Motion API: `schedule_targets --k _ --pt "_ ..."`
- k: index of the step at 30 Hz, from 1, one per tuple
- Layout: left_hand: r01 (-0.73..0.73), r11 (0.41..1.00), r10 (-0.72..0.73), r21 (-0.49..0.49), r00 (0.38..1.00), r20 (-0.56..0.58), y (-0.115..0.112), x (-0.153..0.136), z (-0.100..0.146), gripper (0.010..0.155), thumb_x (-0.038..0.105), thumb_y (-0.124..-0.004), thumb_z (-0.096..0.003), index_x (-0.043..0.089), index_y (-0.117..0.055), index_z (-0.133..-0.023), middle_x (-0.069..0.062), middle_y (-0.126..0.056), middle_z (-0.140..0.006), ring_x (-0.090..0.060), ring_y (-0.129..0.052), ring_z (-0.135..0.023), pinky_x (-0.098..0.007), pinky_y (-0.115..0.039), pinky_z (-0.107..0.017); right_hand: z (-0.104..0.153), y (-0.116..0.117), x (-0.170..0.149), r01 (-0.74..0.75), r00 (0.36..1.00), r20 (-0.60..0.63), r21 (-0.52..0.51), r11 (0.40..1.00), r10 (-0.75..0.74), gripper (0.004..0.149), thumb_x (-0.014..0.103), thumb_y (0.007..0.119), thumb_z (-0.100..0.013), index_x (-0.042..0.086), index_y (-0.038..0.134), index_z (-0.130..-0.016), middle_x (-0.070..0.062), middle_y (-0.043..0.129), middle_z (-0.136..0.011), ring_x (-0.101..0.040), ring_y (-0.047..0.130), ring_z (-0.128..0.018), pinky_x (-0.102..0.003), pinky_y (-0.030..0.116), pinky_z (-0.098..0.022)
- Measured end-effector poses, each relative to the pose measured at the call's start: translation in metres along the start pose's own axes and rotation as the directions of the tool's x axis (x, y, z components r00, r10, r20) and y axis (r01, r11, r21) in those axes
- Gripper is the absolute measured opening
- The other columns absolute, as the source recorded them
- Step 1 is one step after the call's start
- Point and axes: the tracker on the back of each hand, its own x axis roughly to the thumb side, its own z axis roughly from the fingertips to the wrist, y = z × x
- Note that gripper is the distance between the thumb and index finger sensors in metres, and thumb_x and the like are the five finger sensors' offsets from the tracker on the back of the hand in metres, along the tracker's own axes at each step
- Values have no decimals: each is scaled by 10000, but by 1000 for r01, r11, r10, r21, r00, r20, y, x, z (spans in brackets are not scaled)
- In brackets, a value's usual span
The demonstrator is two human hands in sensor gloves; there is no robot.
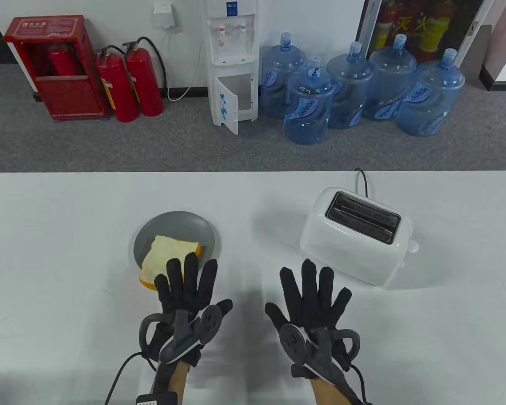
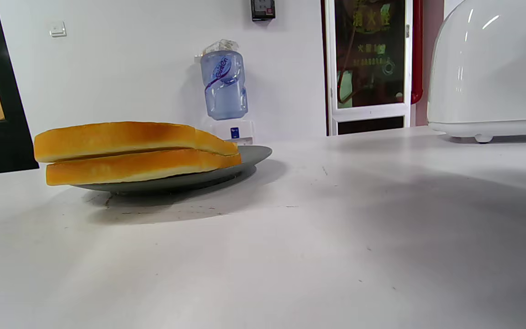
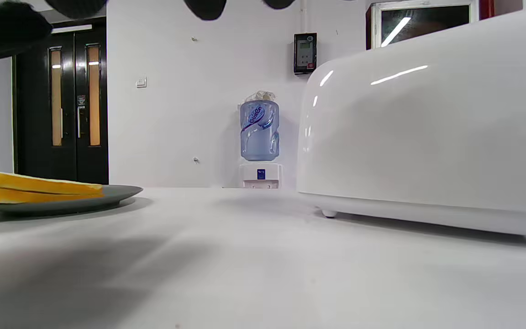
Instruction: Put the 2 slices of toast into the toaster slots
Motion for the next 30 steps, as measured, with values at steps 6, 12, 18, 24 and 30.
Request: schedule_targets --k 6,12,18,24,30 --pt "15 1000 -14 -4 1000 8 0 2 0 842 727 -336 -518 341 119 -1112 -108 113 -1189 -481 73 -1074 -631 -68 -736 0 1 -1 -4 1000 -7 9 1000 4 768 695 426 -677 259 236 -1280 -227 119 -1311 -561 166 -1135 -828 247 -667" --pt "27 999 -27 -33 1000 12 -2 2 -1 848 734 -346 -519 344 104 -1123 -106 106 -1195 -480 74 -1076 -632 -68 -736 -3 2 -5 2 1000 -23 21 1000 -2 768 696 426 -677 260 240 -1281 -225 123 -1313 -559 169 -1138 -827 247 -669" --pt "15 999 -15 -38 1000 4 -3 -1 -2 849 735 -347 -520 344 106 -1121 -106 109 -1193 -480 74 -1076 -633 -66 -736 -4 2 -8 12 999 -43 22 1000 -11 766 695 428 -677 262 241 -1281 -223 119 -1314 -560 167 -1139 -825 245 -672" --pt "8 999 -8 -42 1000 -4 -3 -5 -2 827 744 -361 -520 369 -1 -1164 -92 71 -1218 -480 71 -1079 -644 -66 -730 -4 1 -8 23 999 -37 21 1000 -22 761 692 429 -679 265 241 -1281 -221 120 -1314 -555 166 -1141 -824 247 -674" --pt "51 998 -51 -39 999 7 5 -16 -13 843 735 -433 -519 376 -31 -1167 -75 43 -1224 -468 42 -1092 -635 -90 -748 -3 -1 -7 25 999 -25 10 1000 -25 757 689 431 -681 267 243 -1280 -219 123 -1315 -552 169 -1142 -823 247 -675"
